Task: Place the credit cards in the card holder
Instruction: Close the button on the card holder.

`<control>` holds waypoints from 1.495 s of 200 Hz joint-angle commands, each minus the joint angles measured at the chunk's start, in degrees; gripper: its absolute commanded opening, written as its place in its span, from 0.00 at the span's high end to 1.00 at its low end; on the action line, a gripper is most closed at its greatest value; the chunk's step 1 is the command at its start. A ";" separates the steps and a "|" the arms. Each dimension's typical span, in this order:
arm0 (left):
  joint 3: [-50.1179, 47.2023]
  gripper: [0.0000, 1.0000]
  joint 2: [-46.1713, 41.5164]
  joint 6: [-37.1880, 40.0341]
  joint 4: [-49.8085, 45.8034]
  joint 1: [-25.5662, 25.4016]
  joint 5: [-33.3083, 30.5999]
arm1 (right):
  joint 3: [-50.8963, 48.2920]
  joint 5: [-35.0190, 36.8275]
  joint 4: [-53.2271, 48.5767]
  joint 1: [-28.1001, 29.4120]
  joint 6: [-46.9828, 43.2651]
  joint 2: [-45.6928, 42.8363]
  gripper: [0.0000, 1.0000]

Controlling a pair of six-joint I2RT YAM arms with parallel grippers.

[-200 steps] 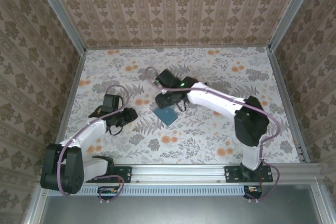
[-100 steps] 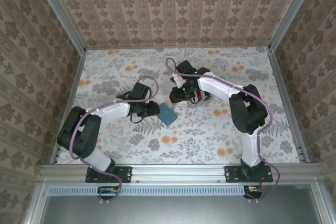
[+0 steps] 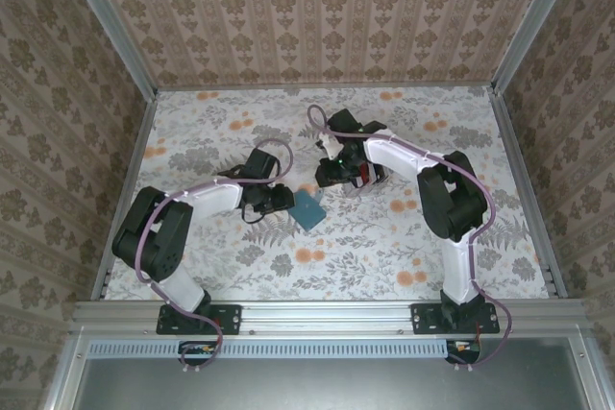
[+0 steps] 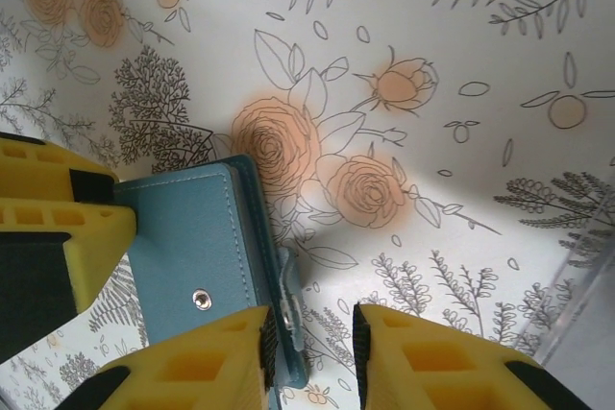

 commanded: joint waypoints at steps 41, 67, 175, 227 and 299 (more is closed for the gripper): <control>1.48 0.68 2.04 0.78 -1.48 -0.54 -0.85 | -0.33 -1.70 -1.94 -0.06 -1.10 0.91 0.73; 1.66 0.68 2.58 1.00 -1.38 -0.59 -0.72 | -0.25 -2.76 -2.07 0.01 -0.72 1.22 0.74; 1.45 0.68 2.47 1.05 -1.57 -0.52 -0.99 | -0.09 -2.93 -2.76 0.28 -0.89 2.60 0.80; 1.74 0.68 2.65 1.04 -1.60 -0.59 -0.90 | -0.49 -4.96 -3.17 0.41 -1.07 1.43 0.96; 1.87 0.68 3.19 0.78 -1.06 -0.86 -0.55 | -2.48 -8.16 -1.11 4.95 0.66 0.47 0.99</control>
